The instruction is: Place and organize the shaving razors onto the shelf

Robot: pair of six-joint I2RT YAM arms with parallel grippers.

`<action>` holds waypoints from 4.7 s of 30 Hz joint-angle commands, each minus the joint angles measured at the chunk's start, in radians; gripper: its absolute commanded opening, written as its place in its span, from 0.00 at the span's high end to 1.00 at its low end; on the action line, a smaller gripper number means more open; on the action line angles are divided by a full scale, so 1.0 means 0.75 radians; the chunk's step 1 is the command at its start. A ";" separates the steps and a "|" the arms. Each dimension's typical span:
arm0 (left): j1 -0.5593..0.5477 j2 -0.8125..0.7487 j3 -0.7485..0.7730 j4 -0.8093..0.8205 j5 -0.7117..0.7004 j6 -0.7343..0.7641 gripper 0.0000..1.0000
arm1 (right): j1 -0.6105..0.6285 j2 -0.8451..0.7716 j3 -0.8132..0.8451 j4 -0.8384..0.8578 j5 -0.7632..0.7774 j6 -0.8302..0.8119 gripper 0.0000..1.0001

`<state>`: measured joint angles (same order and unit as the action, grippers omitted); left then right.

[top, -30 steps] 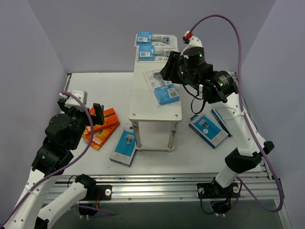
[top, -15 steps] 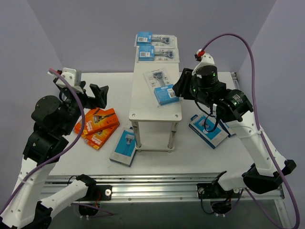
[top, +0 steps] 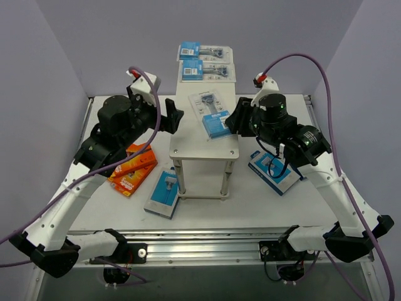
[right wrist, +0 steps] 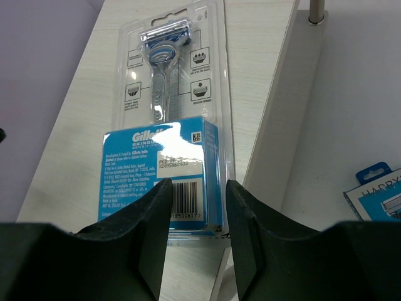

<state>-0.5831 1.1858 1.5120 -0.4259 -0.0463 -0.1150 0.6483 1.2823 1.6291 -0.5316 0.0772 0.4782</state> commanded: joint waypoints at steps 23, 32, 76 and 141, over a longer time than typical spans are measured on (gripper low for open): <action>-0.118 0.345 0.258 0.048 0.000 -0.055 0.00 | -0.001 -0.178 -0.227 0.251 -0.359 -0.051 0.61; -0.139 0.425 0.324 0.003 -0.040 -0.047 0.00 | 0.001 -0.178 -0.250 0.310 -0.436 -0.057 0.61; -0.192 0.632 0.528 -0.062 0.015 -0.106 0.00 | 0.058 -0.108 -0.370 0.633 -0.633 -0.049 0.55; -0.184 -0.136 0.091 -0.125 -0.478 0.059 0.06 | 0.064 -0.207 -0.372 0.482 -0.510 -0.167 0.67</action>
<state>-0.7238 1.1812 1.6585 -0.5255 -0.3058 -0.1036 0.6853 1.1240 1.3079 -0.1654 -0.2989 0.3836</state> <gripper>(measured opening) 0.942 0.346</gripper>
